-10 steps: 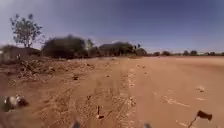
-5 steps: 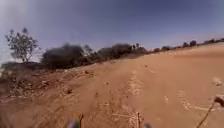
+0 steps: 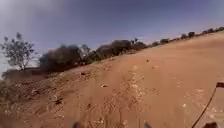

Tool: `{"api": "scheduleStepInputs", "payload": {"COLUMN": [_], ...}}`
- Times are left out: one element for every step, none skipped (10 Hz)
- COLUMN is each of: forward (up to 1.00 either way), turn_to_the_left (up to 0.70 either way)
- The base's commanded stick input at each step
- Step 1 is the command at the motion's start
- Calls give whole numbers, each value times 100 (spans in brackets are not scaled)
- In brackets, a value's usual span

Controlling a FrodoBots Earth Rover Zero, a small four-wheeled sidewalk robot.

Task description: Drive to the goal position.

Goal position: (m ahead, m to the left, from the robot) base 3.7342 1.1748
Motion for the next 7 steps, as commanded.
{"api": "scheduleStepInputs", "payload": {"forward": [85, 85, 85, 85, 85, 85, 85], "turn_to_the_left": [27, 27, 27, 27, 0, 0, 0]}}
